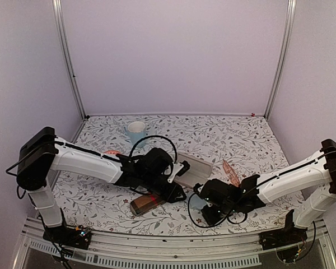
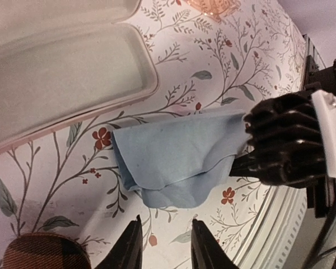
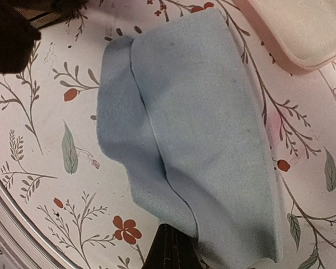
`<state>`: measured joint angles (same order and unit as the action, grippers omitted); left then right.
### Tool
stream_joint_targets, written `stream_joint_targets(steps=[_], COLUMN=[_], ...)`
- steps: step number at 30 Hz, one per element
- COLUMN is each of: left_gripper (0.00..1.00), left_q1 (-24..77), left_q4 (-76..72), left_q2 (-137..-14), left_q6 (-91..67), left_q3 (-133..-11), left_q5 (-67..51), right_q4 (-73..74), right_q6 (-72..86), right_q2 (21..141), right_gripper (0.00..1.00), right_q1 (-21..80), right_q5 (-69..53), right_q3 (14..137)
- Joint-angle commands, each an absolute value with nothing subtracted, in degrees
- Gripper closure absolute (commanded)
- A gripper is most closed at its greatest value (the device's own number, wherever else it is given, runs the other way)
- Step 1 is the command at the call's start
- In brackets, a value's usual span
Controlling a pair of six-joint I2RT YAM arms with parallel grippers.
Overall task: Organize the sunglasses
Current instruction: Adjust the glasses cleaning cloth at the center of the board.
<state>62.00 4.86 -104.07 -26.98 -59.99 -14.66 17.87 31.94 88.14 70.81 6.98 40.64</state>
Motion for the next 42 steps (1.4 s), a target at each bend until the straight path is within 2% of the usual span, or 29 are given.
stream_joint_targets(steps=[1,8,23,33,42], left_gripper=[0.63,0.55,0.48,0.49,0.57], left_q1=[62.66,64.65,65.7,65.84,66.21], left_q4=[0.4,-3.62,-4.82,-3.0,-0.33], left_q2=[-101.38,-100.77,-104.34,-105.9,-110.66], left_q6=[-20.62,-7.48,13.35,24.72,26.59], left_q3=[-57.34,-55.2,-55.68,-55.51,-59.75], left_q5=[-13.14,-12.36,-15.11,-13.87,-9.66], right_q4=[19.6,19.22,17.24,16.9,16.39], right_q6=[31.91,31.55,31.17,30.66,30.82], right_q2=[85.55,80.44,76.45,77.25,77.77], right_gripper=[1.0,1.0,1.0,1.0,1.0], right_q1=[70.25,67.48,64.39,64.2,63.97], right_q5=[6.95,2.25,-2.78,-3.23,-3.81], right_q3=[39.29,36.41,34.18,34.59,33.97])
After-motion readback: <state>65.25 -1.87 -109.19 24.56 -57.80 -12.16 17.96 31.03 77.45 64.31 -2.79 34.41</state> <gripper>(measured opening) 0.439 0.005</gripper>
